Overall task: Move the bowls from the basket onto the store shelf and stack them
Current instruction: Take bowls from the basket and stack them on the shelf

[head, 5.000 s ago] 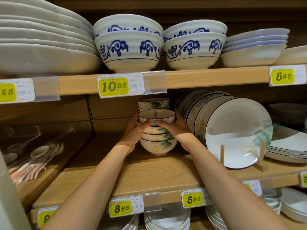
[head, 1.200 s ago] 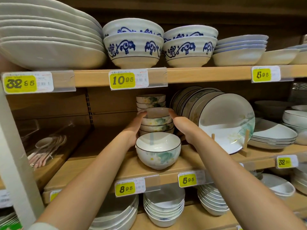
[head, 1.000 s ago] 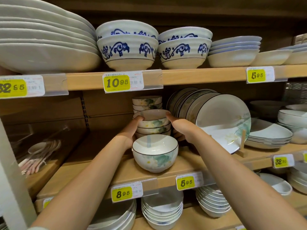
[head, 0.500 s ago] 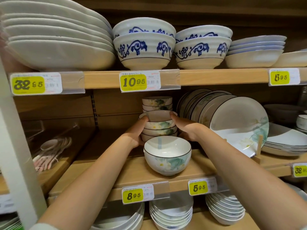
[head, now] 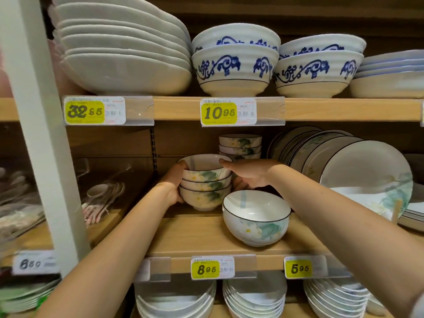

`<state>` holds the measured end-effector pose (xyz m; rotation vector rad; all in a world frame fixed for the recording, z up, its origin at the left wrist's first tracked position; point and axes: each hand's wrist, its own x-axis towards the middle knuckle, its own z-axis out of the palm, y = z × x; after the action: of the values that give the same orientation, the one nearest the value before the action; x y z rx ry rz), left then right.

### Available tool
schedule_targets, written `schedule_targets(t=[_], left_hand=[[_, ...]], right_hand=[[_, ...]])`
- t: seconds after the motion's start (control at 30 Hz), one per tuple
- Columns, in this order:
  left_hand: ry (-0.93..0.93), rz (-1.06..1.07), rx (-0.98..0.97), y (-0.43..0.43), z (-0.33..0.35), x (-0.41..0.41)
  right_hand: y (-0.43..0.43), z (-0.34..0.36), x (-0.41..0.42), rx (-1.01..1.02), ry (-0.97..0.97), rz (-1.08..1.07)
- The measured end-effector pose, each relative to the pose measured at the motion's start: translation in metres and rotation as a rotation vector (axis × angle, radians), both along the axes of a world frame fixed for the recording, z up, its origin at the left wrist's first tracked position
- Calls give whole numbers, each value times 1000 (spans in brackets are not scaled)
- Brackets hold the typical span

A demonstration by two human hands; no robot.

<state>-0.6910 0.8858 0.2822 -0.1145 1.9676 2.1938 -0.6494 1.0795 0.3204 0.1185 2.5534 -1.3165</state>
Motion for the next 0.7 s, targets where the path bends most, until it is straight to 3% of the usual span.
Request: schedule_targets(t=[0.27,0.5,0.6,0.7], left_hand=[[-18,96,42,-37,4,6],[62,240,-4,-48,12,9],[332,427,-332,-41,33,5],[589,282,-525,-10,68,16]], right_hand=[[-32,3,-18,81,-10,140],[-35,9,-18,0,-91,187],[-19,18,-20,-70,142,-55],[12,29,-31,-174,561,-413]])
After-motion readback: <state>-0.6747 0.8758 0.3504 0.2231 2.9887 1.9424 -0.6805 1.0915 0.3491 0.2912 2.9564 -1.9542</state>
